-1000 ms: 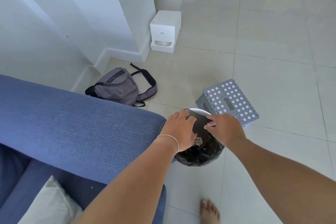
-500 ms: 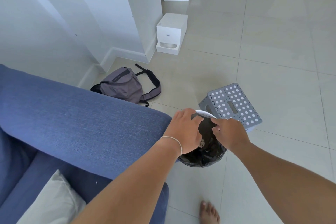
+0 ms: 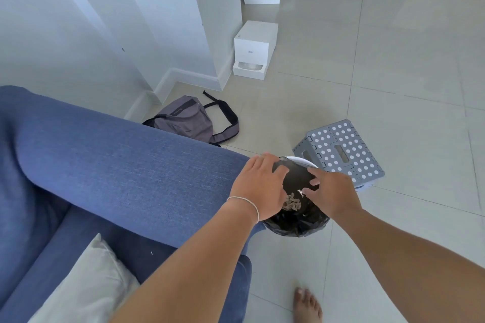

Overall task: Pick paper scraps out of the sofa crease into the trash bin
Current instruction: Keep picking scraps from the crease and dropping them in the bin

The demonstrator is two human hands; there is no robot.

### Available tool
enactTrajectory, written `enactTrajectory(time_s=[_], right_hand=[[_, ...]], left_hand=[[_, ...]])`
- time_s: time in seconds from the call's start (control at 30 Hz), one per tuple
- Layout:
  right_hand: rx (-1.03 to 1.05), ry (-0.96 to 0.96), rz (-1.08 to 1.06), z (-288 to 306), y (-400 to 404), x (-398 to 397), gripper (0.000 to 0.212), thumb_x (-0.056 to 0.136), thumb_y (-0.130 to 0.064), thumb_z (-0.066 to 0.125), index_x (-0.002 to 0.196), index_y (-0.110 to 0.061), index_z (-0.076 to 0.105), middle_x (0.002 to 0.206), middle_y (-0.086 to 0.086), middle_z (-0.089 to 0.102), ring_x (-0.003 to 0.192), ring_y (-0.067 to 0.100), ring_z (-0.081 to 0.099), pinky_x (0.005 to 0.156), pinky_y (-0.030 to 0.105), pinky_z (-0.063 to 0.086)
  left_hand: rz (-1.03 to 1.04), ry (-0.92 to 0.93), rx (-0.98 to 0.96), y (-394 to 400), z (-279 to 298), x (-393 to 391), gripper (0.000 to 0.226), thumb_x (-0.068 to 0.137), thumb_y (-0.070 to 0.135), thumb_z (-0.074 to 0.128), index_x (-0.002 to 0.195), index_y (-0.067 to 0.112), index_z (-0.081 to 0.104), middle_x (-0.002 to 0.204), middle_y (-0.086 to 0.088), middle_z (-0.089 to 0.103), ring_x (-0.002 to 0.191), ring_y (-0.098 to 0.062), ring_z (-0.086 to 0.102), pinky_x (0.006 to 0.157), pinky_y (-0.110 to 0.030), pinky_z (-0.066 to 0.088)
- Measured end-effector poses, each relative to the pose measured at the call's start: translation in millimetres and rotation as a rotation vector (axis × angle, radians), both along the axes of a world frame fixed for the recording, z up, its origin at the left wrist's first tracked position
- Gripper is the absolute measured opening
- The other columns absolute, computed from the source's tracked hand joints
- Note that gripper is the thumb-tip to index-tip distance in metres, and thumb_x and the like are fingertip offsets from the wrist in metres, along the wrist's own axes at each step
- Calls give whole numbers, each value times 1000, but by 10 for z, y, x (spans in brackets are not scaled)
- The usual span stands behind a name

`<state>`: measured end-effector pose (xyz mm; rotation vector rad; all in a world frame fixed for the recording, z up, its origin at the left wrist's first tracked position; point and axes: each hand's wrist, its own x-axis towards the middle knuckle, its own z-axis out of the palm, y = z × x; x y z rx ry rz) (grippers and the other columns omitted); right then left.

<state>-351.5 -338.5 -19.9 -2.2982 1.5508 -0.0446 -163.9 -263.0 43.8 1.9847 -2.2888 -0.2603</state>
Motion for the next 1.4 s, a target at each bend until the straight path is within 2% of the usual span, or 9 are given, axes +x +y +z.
enactTrajectory(time_s=[0.17,0.3,0.43,0.6,0.67,0.77,1.03,1.2,1.4], right_hand=[[8,50,4,55,32,-79,60,81,-49,68,136,-29,55,103,-13,76,102,9,67,98,37,45],[-6,-23,-46,111,22,-124,52,82,-45,66,131,-28,61,105,-10,76,100,12,68,94,34,50],[-130,-26,81,280,-38,83,43,86,-45,57,124,-26,66,100,-5,75,90,18,67,85,37,55],[-130,-212,151,480,-16,745,39,92,-36,53,124,-17,64,116,4,69,105,26,63,93,44,50],[-147,-233,232,567,96,1065,38,93,-38,50,123,-17,63,113,4,68,103,28,62,90,44,50],[-227,-267,422,663,379,1505,40,94,-40,46,118,-16,66,106,1,70,94,26,64,82,39,51],[-291,-325,803,753,1289,2669,40,94,-35,50,127,-18,64,129,1,62,123,22,55,103,38,45],[-274,-432,876,504,2064,3195,28,92,-26,52,115,-18,67,114,-2,65,100,21,60,82,35,52],[-271,-118,770,-260,2699,3448,26,91,-27,45,97,-18,69,84,-2,64,73,24,60,55,35,53]], left_hand=[[7,-26,4,8,-49,-15,43,86,29,54,126,15,57,131,-12,52,127,-32,44,110,-41,33],[33,27,-35,21,-17,15,41,86,26,55,126,15,57,129,-11,53,124,-31,46,108,-40,36],[200,89,-61,130,43,264,39,93,33,48,130,19,52,132,-8,50,117,-27,48,105,-40,38],[381,32,-45,533,137,867,53,97,42,29,140,16,46,142,-10,46,128,-29,43,108,-40,37],[427,-13,-26,769,183,1123,58,96,45,24,143,16,43,145,-12,42,131,-30,40,110,-41,35],[519,-62,-17,1184,204,1484,55,98,43,34,145,16,39,150,-14,36,131,-32,39,110,-42,35],[920,13,37,2375,110,2407,54,101,36,36,149,14,30,155,-10,30,143,-25,25,113,-37,26],[1029,46,174,2993,-175,2731,57,101,43,30,152,20,19,157,-6,26,143,-23,25,112,-36,28],[1065,143,214,2946,-612,3063,48,103,36,31,149,27,28,155,-6,28,140,-26,30,109,-40,33]])
